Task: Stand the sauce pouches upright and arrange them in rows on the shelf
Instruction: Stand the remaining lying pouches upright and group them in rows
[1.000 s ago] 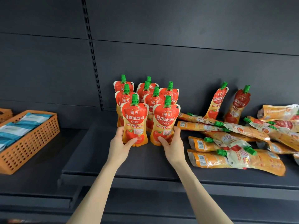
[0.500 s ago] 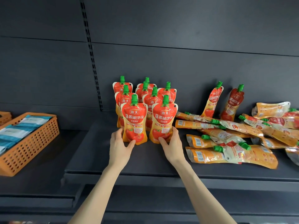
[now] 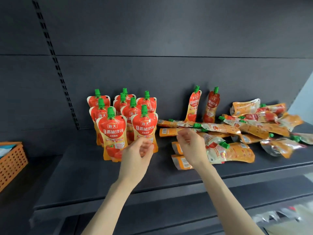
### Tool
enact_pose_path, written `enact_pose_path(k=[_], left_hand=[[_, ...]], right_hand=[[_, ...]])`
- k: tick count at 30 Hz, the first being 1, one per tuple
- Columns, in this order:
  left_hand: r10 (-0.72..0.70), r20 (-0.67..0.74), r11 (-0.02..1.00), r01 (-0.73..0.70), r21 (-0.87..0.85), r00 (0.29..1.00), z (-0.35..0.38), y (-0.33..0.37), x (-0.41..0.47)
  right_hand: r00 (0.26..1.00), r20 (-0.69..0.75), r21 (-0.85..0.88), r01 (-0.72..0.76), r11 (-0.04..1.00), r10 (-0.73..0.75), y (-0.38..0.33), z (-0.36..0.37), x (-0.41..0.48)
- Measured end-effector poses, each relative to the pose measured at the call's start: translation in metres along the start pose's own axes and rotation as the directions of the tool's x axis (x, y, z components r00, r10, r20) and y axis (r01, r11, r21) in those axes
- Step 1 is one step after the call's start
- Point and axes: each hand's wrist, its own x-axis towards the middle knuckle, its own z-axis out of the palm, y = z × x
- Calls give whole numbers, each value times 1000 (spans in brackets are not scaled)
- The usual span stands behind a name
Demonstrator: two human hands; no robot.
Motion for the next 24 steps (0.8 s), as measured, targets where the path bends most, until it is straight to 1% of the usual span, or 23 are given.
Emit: enact_pose_path(k=[4,8,11,14,18,20,24], left_hand=[[78,45,995,-75,-62,996,38,27,33],[85,55,993,-80,-84,995,92,42,73],[37,33,997,-34,-75,999,136,44,109],[-19,-36,999,18,-36,999,177,42,145],[-103,-142,994,106,12,985,218,39,182],[-117,-193,992,125,28,974,231,37,197],[-152,-189,987,159,23,970,248,27,220]], right_hand=[[1000,-19,-17,-11,1000,11,21,-35,30],[998,-58,-45,-4,999,2,48,-65,71],[998,-57,-58,11,998,-14,74,-84,108],[999,-36,-87,25,996,-28,102,-103,147],[1000,-5,-14,-1,1000,1,134,-120,190],[1000,5,4,-16,1000,16,146,-122,209],[996,94,-1,2,1000,-2,156,-119,235]])
